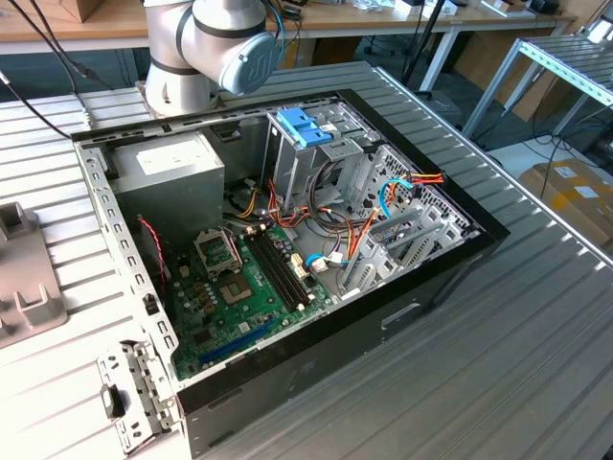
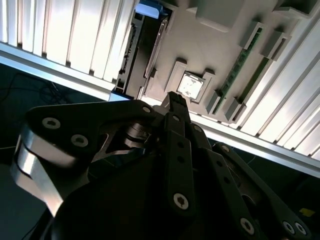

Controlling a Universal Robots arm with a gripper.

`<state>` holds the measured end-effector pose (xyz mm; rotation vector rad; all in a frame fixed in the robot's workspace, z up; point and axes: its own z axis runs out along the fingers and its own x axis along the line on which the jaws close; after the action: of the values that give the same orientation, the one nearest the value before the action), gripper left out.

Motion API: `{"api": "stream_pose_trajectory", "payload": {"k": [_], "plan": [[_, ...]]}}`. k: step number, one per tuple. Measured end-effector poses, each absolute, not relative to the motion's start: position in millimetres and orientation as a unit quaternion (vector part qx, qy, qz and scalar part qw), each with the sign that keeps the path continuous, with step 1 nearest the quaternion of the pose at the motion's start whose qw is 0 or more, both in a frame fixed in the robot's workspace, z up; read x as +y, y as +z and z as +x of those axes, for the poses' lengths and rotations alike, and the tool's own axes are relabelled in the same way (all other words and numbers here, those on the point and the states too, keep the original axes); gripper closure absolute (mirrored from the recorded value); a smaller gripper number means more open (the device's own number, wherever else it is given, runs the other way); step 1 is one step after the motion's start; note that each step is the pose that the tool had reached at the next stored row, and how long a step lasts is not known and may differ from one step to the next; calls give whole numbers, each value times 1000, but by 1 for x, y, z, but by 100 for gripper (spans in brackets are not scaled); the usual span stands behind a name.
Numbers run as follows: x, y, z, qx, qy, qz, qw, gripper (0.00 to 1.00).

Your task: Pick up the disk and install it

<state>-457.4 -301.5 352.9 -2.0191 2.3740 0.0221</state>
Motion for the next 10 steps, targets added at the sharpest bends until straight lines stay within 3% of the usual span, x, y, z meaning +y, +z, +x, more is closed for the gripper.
{"api": "stream_pose_trajectory", "payload": {"k": [10], "plan": [[-301, 353, -457, 747, 7, -665, 12, 89]]}}
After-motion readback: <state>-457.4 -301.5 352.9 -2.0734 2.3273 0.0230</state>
